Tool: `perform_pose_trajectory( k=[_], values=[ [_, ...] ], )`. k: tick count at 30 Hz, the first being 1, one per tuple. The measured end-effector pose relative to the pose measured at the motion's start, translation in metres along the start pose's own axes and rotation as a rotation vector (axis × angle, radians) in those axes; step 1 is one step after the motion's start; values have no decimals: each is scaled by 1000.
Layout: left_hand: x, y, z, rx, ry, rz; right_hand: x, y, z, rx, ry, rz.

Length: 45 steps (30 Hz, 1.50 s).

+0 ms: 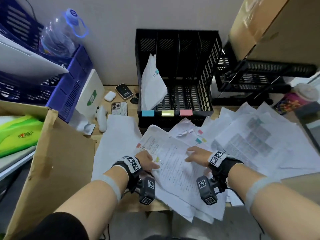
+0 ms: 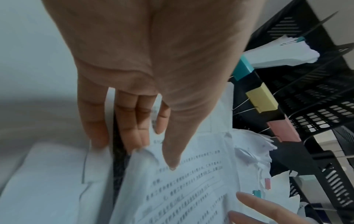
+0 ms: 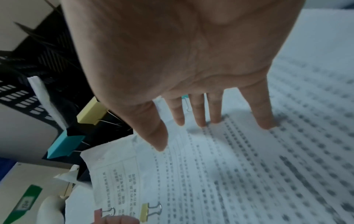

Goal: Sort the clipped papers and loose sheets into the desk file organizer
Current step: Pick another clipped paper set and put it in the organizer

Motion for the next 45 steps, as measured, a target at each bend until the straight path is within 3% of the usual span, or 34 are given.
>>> perform_pose_trajectory(
  k=[3,6,11,17,21,34,36,38,40,42,45],
  values=[
    [4,9,1,82,16,-33,-8,5,9,-58,-3,15],
    [4,6,8,17,103,51,-13,-1,13,-73,-25,59],
    [22,-12,35,-14,230,169,3,-42,1,53,-168,395],
    [44,-38,70,139,240,274,18,-67,2,-70,-280,346],
    [49,-31,78,232,176,220,25,-76,22,-285,-220,347],
    [56,-14,112,310,254,207,39,-93,46,-418,-199,369],
    [60,-20,120,304,299,240,40,-100,45,-353,-171,449],
    [65,-32,129,295,355,291,49,-112,39,-283,-146,622],
    [70,-46,141,309,401,333,66,-120,18,-233,-242,723],
    [79,-59,157,329,454,368,82,-115,-12,-228,-368,577],
    [97,-76,187,350,576,436,106,-97,-56,-120,-433,355]
  ],
)
Point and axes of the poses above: each hand's wrist, its own x-axis away from the middle knuckle, its own y-axis out of the palm, z = x × y, the point moved 6 cm from there along -x, towards the middle knuckle, and after that the axes turned 5 degrees about y, right-handed, at the moved point
